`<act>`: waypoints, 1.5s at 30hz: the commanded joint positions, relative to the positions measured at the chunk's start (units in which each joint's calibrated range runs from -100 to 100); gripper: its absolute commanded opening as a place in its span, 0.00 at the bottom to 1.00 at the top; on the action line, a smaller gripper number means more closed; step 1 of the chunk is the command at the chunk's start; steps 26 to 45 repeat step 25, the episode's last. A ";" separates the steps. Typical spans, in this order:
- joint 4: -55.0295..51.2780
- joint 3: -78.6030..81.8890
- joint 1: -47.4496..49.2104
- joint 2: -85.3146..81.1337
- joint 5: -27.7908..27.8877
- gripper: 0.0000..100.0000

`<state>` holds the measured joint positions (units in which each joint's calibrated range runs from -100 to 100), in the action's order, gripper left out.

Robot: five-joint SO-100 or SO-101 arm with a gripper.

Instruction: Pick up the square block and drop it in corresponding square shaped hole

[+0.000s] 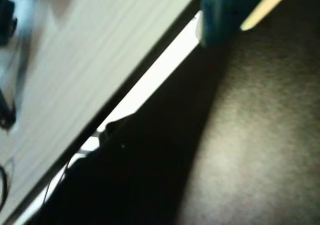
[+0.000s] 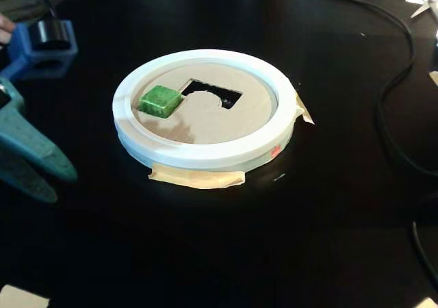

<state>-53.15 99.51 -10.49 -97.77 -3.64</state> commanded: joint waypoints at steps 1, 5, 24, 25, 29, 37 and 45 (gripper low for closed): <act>-0.69 0.40 -1.87 -0.62 0.59 0.62; -0.69 0.40 -1.75 -0.53 0.59 0.62; -1.19 0.40 -2.49 -0.44 0.59 0.62; -1.19 0.40 -2.49 -0.44 0.59 0.62; -1.19 0.40 -2.49 -0.44 0.59 0.62; -1.19 0.40 -2.49 -0.44 0.59 0.62; -1.19 0.40 -2.49 -0.44 0.59 0.62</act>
